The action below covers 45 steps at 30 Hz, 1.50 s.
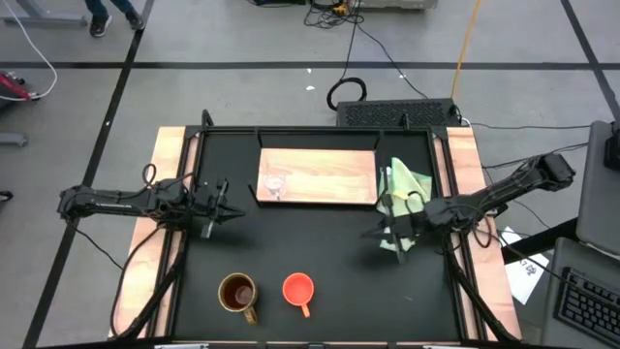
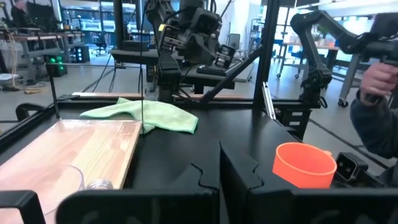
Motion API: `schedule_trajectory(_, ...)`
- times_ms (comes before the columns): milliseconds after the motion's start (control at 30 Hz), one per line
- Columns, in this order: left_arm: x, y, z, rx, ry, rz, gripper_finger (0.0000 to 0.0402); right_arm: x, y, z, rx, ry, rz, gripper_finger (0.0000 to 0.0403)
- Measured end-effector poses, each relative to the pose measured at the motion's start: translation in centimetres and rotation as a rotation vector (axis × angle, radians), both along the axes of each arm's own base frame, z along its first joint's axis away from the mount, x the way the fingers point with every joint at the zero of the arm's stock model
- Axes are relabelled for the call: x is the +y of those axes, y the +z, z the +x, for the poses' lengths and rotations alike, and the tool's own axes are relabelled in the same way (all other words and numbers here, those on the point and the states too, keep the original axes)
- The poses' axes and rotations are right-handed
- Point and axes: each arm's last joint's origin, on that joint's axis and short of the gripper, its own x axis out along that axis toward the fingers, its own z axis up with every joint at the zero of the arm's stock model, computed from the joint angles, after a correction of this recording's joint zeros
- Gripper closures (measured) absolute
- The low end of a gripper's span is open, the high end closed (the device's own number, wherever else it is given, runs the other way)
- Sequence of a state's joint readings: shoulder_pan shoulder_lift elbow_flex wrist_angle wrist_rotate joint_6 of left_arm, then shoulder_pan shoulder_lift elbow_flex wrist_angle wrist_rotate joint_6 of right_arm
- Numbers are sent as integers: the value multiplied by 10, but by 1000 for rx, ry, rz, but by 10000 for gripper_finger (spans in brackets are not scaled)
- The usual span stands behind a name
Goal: Stack small to large cups/mugs on shelf
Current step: Put the orange mug on the shelf
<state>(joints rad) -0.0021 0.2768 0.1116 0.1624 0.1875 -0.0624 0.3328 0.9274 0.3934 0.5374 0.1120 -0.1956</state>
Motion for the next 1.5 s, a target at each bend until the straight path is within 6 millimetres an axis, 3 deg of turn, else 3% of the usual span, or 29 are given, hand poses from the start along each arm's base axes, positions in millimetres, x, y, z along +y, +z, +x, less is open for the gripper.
schedule_trajectory(467, -1, 2, 0, -7, -29, -29, 396, -14, -51, -39, -125, -1, 103, 403)
schedule_trajectory(600, -3, 11, 0, -25, -95, -44, 399, -14, -44, -41, -212, 0, 135, 403)
schedule_trajectory(767, -8, 27, 6, -17, -138, -48, 400, -16, -47, -40, -182, -49, 131, 403)
schedule_trajectory(1200, -31, 57, 62, 163, -226, 2, 400, -16, -47, -41, -183, -52, 131, 403)
schedule_trajectory(1500, -54, 52, 102, 405, -221, 18, 401, -16, -47, -41, -183, -53, 131, 403)
